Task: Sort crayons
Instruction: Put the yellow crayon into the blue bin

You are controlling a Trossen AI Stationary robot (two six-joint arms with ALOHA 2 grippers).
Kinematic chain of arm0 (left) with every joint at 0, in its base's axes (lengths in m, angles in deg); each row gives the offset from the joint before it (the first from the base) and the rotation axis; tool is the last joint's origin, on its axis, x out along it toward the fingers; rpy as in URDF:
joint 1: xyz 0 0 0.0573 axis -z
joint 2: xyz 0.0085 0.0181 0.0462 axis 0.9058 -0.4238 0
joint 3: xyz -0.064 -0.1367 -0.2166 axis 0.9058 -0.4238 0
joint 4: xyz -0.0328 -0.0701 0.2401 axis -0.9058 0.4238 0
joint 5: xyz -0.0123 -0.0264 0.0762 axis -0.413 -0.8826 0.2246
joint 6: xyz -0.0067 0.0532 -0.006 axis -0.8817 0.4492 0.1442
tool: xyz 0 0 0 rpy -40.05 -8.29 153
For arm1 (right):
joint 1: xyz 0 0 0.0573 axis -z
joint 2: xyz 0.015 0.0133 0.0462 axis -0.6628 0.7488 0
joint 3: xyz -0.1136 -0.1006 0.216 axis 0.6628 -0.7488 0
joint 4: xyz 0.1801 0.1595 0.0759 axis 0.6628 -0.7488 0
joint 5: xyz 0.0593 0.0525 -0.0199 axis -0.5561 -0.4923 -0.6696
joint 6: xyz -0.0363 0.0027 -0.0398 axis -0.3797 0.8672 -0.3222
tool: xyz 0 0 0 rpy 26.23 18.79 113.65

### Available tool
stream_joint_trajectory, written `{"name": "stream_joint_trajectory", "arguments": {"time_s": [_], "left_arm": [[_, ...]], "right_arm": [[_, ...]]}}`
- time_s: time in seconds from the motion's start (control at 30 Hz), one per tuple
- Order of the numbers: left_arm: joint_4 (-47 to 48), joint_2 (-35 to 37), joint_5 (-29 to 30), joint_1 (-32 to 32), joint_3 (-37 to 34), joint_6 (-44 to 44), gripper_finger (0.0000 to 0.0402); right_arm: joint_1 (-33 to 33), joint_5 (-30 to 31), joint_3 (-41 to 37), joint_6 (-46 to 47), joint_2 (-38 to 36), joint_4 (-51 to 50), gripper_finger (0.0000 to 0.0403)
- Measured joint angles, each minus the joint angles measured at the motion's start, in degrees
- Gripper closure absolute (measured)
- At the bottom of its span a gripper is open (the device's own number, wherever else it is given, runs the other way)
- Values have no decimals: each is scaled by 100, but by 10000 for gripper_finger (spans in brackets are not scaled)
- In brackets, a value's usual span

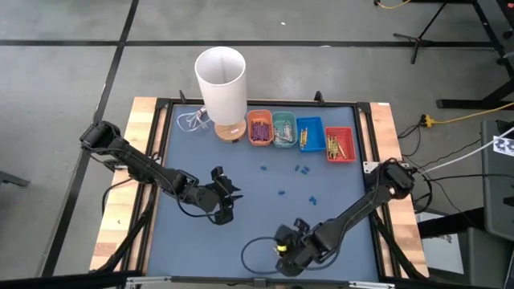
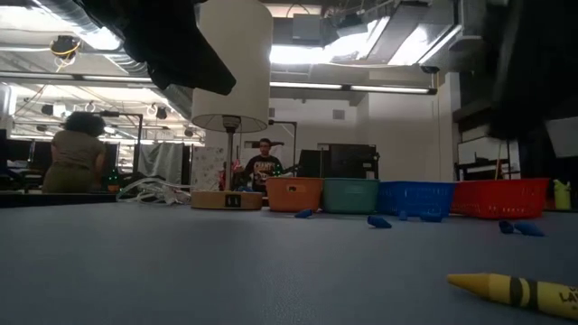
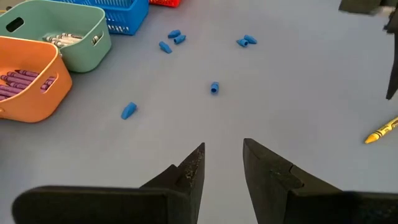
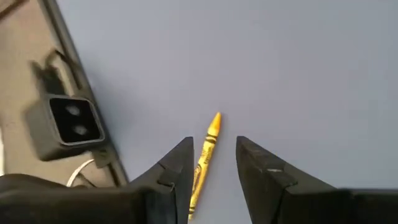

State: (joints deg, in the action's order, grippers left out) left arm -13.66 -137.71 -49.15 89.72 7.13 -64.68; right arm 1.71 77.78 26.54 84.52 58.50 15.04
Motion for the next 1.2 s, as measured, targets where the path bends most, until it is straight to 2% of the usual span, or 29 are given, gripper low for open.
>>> {"name": "stream_joint_trajectory", "arguments": {"time_s": [0.27,0.63,1.2], "left_arm": [[-4,0,0,-2,0,-2,308],[-2,0,0,-2,0,-2,308],[-2,0,0,-2,0,-2,308]], "right_arm": [[-86,-101,-7,36,549,392,284],[-161,191,-7,41,749,560,284],[-186,243,7,-3,994,730,284]]}}
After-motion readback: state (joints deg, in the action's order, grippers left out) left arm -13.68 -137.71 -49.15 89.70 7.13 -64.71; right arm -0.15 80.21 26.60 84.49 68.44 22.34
